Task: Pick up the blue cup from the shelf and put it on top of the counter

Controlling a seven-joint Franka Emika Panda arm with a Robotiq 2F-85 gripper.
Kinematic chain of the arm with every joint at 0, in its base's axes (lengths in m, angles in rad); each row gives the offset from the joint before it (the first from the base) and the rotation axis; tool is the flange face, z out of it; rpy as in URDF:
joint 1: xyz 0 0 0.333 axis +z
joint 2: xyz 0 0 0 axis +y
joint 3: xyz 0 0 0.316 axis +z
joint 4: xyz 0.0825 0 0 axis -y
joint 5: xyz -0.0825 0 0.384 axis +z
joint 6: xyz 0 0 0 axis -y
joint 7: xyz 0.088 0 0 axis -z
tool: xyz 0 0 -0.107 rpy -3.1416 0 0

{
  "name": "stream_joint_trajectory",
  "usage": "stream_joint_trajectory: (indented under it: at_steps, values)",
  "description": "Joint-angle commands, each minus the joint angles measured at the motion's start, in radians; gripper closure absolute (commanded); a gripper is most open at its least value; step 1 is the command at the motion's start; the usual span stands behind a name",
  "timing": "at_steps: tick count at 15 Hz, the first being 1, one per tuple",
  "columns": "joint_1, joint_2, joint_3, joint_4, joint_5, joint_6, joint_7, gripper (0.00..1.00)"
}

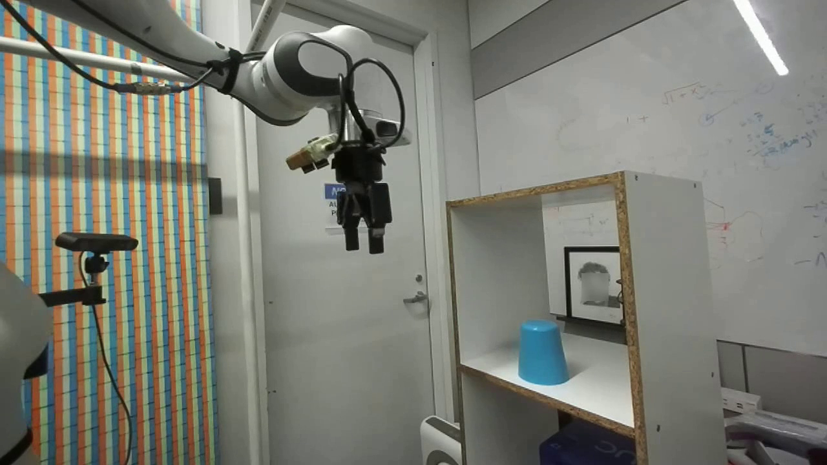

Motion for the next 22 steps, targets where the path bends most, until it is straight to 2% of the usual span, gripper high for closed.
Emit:
stream_joint_trajectory:
  at_steps: [1, 5, 9, 15, 22]
  values:
    - [-0.043, -0.001, -0.071, -0.064, -0.035, 0.170, -0.122, 0.00]
    - [-0.070, 0.044, -0.108, -0.175, -0.081, 0.444, -0.206, 0.00]
    - [-0.085, 0.149, -0.123, -0.238, -0.093, 0.724, -0.209, 0.00]
    - [-0.100, 0.323, -0.155, -0.200, -0.042, 0.998, -0.186, 0.00]
    - [-0.107, 0.495, -0.148, -0.118, 0.019, 1.191, -0.132, 0.00]
